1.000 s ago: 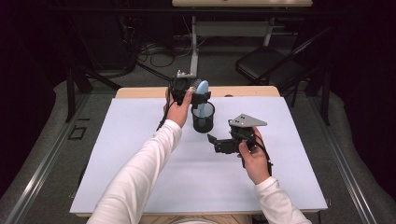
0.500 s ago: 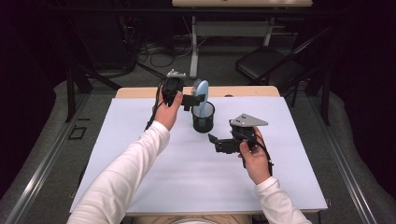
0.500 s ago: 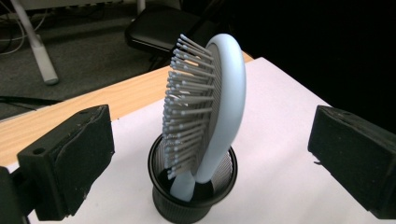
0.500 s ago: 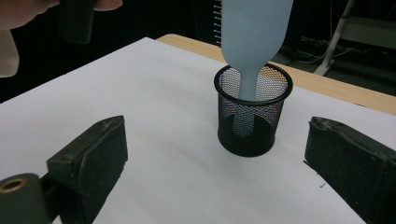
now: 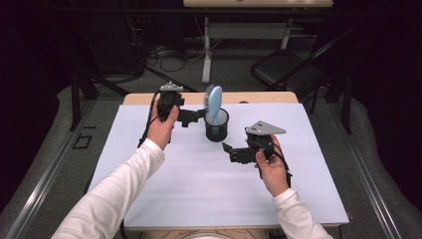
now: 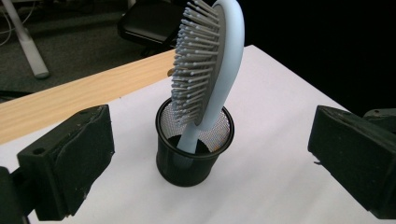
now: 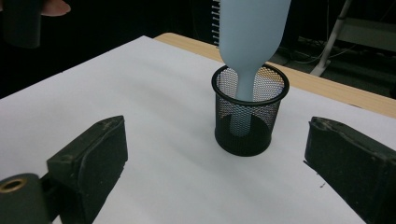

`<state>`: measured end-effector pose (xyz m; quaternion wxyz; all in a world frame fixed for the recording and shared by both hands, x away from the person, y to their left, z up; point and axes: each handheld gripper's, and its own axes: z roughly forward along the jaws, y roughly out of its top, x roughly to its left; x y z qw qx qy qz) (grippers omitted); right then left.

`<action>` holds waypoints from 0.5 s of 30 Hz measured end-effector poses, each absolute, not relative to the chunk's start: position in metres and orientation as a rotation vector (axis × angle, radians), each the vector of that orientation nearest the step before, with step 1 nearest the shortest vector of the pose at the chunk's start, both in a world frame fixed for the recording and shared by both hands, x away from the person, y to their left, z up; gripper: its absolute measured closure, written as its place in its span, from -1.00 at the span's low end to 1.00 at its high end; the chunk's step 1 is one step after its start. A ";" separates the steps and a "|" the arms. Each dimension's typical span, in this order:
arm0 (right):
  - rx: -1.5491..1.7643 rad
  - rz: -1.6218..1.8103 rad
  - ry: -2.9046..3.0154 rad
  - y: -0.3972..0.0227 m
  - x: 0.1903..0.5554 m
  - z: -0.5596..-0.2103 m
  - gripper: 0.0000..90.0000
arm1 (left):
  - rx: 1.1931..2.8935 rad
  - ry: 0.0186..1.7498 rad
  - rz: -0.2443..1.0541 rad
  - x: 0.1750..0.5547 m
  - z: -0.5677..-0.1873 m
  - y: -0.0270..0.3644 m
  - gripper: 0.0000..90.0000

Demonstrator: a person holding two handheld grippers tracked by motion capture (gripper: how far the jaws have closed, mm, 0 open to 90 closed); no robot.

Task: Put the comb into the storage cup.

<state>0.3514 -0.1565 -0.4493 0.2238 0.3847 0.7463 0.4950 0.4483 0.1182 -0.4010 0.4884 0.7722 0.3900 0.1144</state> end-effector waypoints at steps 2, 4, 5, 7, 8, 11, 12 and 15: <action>1.055 1.356 2.067 -0.156 0.351 -0.450 -0.88 | 1.871 0.945 0.281 0.445 -0.402 0.124 -0.99; 1.061 1.349 2.068 -0.156 0.349 -0.451 -0.88 | 1.869 0.947 0.281 0.442 -0.403 0.129 -0.99; 1.062 1.344 2.070 -0.157 0.349 -0.451 -0.88 | 1.869 0.945 0.283 0.440 -0.403 0.132 -0.99; 1.064 1.330 2.073 -0.158 0.348 -0.453 -0.88 | 1.875 0.939 0.288 0.436 -0.405 0.137 -0.99; 1.066 1.322 2.076 -0.159 0.347 -0.453 -0.88 | 1.869 0.938 0.288 0.434 -0.407 0.139 -0.99; 1.084 1.305 2.077 -0.162 0.345 -0.455 -0.88 | 1.859 0.938 0.283 0.428 -0.412 0.149 -0.99; 1.084 1.303 2.077 -0.163 0.345 -0.455 -0.88 | 1.852 0.943 0.283 0.426 -0.414 0.152 -0.99; 1.098 1.291 2.083 -0.166 0.343 -0.457 -0.88 | 1.844 0.952 0.282 0.420 -0.421 0.161 -0.99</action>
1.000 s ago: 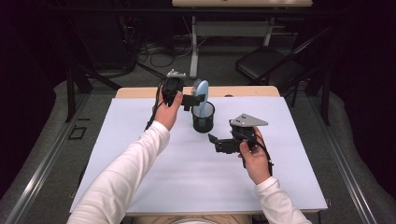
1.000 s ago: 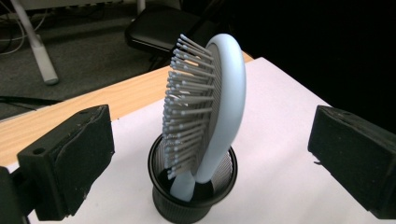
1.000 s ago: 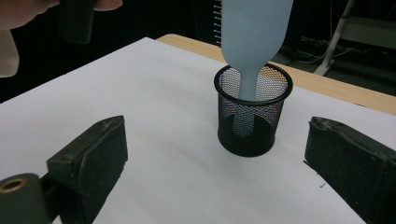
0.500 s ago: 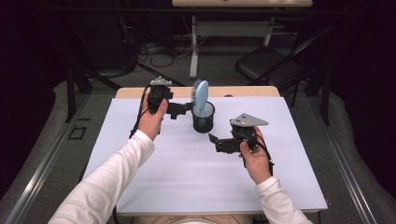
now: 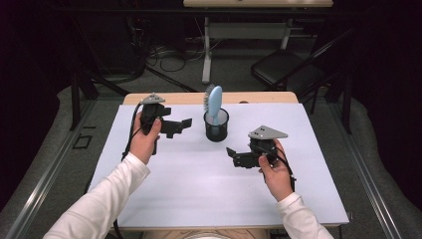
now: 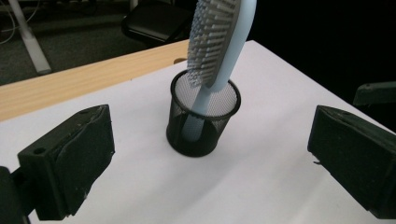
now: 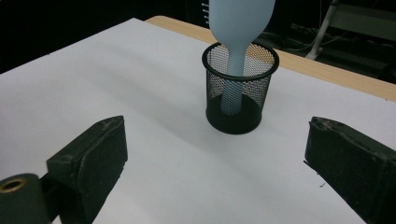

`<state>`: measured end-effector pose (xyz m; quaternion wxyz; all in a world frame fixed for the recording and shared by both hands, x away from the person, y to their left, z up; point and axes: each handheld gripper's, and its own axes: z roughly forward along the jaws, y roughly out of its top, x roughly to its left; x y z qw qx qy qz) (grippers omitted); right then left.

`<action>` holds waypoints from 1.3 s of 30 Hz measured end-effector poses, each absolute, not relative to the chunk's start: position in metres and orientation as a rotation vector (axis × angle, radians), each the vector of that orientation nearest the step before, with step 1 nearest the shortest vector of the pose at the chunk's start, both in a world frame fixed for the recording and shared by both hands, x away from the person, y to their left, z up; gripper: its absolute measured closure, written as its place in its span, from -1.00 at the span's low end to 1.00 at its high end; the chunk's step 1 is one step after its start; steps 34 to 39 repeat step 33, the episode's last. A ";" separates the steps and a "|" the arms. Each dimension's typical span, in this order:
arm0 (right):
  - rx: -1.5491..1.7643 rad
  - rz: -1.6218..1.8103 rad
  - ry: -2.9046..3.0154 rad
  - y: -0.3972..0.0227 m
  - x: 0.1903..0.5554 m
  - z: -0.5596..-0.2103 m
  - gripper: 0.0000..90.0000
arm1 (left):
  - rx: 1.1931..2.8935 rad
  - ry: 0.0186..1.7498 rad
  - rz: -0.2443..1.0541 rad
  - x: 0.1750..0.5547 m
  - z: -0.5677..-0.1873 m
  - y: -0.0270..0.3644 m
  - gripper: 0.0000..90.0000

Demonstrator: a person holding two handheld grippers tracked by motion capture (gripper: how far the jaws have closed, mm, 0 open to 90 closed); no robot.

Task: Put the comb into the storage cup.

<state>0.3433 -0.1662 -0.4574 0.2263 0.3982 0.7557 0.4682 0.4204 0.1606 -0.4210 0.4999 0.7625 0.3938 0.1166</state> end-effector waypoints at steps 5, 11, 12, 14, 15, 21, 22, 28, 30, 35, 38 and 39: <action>1.113 1.269 2.066 -0.172 0.340 -0.462 -0.89 | 1.833 0.970 0.271 0.411 -0.436 0.174 -0.99; 1.156 1.257 2.047 -0.181 0.337 -0.473 -0.89 | 1.835 0.968 0.297 0.398 -0.455 0.187 -0.99; 1.164 1.253 2.046 -0.182 0.336 -0.475 -0.89 | 1.833 0.969 0.291 0.395 -0.458 0.188 -0.99; 1.174 1.246 2.043 -0.185 0.336 -0.479 -0.89 | 1.818 0.975 0.284 0.391 -0.464 0.192 -0.99; 1.176 1.242 2.046 -0.186 0.335 -0.481 -0.89 | 1.816 0.974 0.283 0.390 -0.467 0.193 -0.99; 1.185 1.243 2.026 -0.190 0.335 -0.487 -0.89 | 1.789 0.982 0.296 0.381 -0.482 0.200 -0.99; 1.191 1.244 2.026 -0.191 0.335 -0.487 -0.89 | 1.786 0.985 0.299 0.381 -0.484 0.201 -0.99; 1.199 1.231 2.022 -0.191 0.335 -0.490 -0.89 | 1.780 0.996 0.318 0.378 -0.492 0.204 -0.99; 1.199 1.231 2.018 -0.192 0.335 -0.491 -0.89 | 1.769 1.000 0.318 0.378 -0.493 0.206 -0.99; 1.202 1.234 2.014 -0.192 0.333 -0.491 -0.89 | 1.764 1.012 0.328 0.377 -0.495 0.208 -0.99; 1.202 1.234 2.014 -0.192 0.333 -0.491 -0.89 | 1.764 1.012 0.328 0.377 -0.495 0.208 -0.99; 1.202 1.234 2.014 -0.192 0.333 -0.491 -0.89 | 1.764 1.012 0.328 0.377 -0.495 0.208 -0.99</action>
